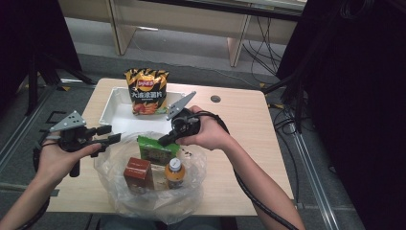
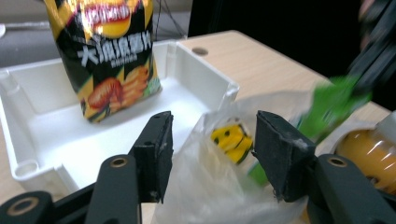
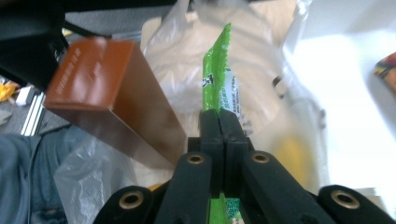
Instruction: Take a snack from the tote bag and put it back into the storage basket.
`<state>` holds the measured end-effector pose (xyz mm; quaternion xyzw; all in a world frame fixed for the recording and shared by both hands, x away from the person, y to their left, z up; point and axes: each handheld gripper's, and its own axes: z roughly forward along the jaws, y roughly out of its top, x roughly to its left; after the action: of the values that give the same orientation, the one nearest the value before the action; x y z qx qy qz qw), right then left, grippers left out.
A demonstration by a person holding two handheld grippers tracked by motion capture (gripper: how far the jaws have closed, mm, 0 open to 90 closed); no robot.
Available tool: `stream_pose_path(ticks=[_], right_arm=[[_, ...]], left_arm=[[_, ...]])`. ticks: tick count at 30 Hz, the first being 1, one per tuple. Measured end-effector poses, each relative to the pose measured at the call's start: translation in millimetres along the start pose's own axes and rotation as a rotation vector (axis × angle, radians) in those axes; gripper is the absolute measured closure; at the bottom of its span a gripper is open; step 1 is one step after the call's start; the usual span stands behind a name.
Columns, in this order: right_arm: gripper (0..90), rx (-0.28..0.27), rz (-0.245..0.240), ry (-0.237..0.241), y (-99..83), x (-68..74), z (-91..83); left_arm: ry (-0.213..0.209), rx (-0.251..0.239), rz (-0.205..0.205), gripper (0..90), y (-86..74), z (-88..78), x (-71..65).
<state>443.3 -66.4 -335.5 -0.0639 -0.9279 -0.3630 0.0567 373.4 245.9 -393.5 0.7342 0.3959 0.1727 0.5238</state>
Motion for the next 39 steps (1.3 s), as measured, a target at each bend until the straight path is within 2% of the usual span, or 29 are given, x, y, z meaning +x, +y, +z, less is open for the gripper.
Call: stream_pose_path(ticks=[2, 3, 4, 5, 6, 7, 10, 11, 12, 13, 17, 18, 19, 20, 23, 24, 25, 26, 27, 28, 29, 30, 31, 32, 33, 35, 37, 38, 39], right_arm=[[90.0, -0.033, -0.018, -0.018, 5.2, 0.5, -9.9], [90.0, -0.033, -0.018, -0.018, 5.2, 0.5, -9.9], [90.0, -0.055, -0.016, -0.034, 8.6, 1.5, -18.1], [90.0, -0.055, -0.016, -0.034, 8.6, 1.5, -18.1], [90.0, -0.085, -0.023, -0.054, 11.6, 1.6, -25.4], [90.0, -0.096, -0.026, -0.061, 12.7, 1.4, -28.1], [90.0, -0.118, -0.011, -0.081, 15.6, 2.1, -35.6], [90.0, -0.140, -0.029, -0.094, 18.9, -0.4, -41.1], [90.0, -0.147, -0.012, -0.102, 20.5, -0.1, -43.5], [90.0, -0.159, -0.026, -0.111, 23.1, -2.2, -46.4], [90.0, -0.188, -0.003, -0.138, 29.3, -3.2, -52.5], [90.0, -0.196, -0.027, -0.151, 31.5, -5.6, -53.5], [90.0, -0.196, -0.027, -0.151, 31.5, -5.6, -53.5], [90.0, -0.202, -0.006, -0.180, 35.4, -7.4, -55.2], [90.0, -0.217, -0.029, -0.193, 38.0, -11.7, -54.7], [90.0, -0.222, -0.014, -0.196, 39.0, -12.7, -53.9], [90.0, -0.219, 0.010, -0.219, 41.1, -16.2, -52.0], [90.0, -0.223, -0.003, -0.222, 41.8, -18.5, -51.1], [90.0, -0.222, 0.009, -0.229, 42.7, -20.4, -49.6], [90.0, -0.222, 0.009, -0.229, 42.7, -20.4, -49.6], [90.0, -0.224, 0.010, -0.230, 45.7, -26.8, -45.1], [90.0, -0.223, 0.025, -0.235, 46.9, -28.3, -42.5], [90.0, -0.226, 0.026, -0.239, 48.0, -30.4, -40.4], [90.0, -0.217, 0.029, -0.241, 50.0, -33.8, -38.1], [90.0, -0.215, 0.030, -0.244, 51.0, -35.9, -36.3], [90.0, -0.207, 0.036, -0.258, 54.1, -41.6, -31.3], [90.0, -0.205, 0.015, -0.275, 56.9, -46.8, -27.1], [90.0, -0.199, 0.029, -0.281, 57.8, -47.7, -25.3], [90.0, -0.195, 0.031, -0.291, 58.5, -49.3, -23.4]], left_arm=[[0.003, 0.057, -0.021, 48.8, -10.8, 8.7, 4.5], [0.003, 0.057, -0.021, 49.7, -10.8, 8.7, 4.5], [0.014, 0.103, -0.025, 51.5, -22.0, 17.3, 10.5], [0.014, 0.103, -0.025, 52.7, -22.0, 17.3, 10.5], [0.022, 0.139, -0.031, 54.5, -29.9, 22.6, 13.7], [0.015, 0.153, -0.045, 56.0, -34.7, 25.3, 15.1], [0.000, 0.156, -0.068, 60.8, -39.9, 28.3, 17.0], [-0.007, 0.168, -0.080, 61.8, -41.9, 29.0, 17.9], [-0.005, 0.171, -0.079, 62.6, -43.2, 29.4, 18.7], [-0.001, 0.183, -0.081, 63.6, -45.1, 29.5, 19.0], [-0.012, 0.212, -0.080, 64.7, -51.9, 32.8, 18.3], [-0.014, 0.222, -0.080, 64.9, -54.4, 34.6, 17.5], [-0.014, 0.222, -0.080, 65.2, -54.4, 34.6, 17.5], [-0.014, 0.237, -0.073, 65.5, -57.6, 37.6, 16.6], [-0.019, 0.252, -0.078, 65.9, -60.1, 39.9, 16.0], [-0.023, 0.262, -0.074, 66.1, -61.0, 40.9, 16.7], [-0.024, 0.270, -0.073, 66.4, -62.6, 42.0, 17.1], [-0.016, 0.284, -0.055, 66.5, -63.3, 42.0, 18.3], [-0.016, 0.276, -0.074, 66.6, -64.7, 43.5, 17.1], [-0.016, 0.276, -0.074, 66.7, -64.7, 43.5, 17.1], [-0.016, 0.281, -0.071, 66.8, -65.1, 43.7, 17.4], [-0.007, 0.281, -0.069, 66.8, -65.9, 43.9, 17.1], [-0.015, 0.280, -0.070, 66.9, -66.4, 44.2, 17.3], [-0.024, 0.307, -0.042, 66.9, -65.8, 42.4, 19.3], [-0.022, 0.294, -0.057, 66.9, -66.6, 43.5, 17.9], [-0.020, 0.288, -0.054, 66.9, -67.2, 44.0, 17.8], [-0.014, 0.278, -0.069, 66.9, -67.6, 44.3, 15.9], [-0.018, 0.279, -0.069, 66.9, -67.9, 44.4, 15.4], [-0.031, 0.309, -0.039, 66.9, -67.2, 43.0, 17.5]])
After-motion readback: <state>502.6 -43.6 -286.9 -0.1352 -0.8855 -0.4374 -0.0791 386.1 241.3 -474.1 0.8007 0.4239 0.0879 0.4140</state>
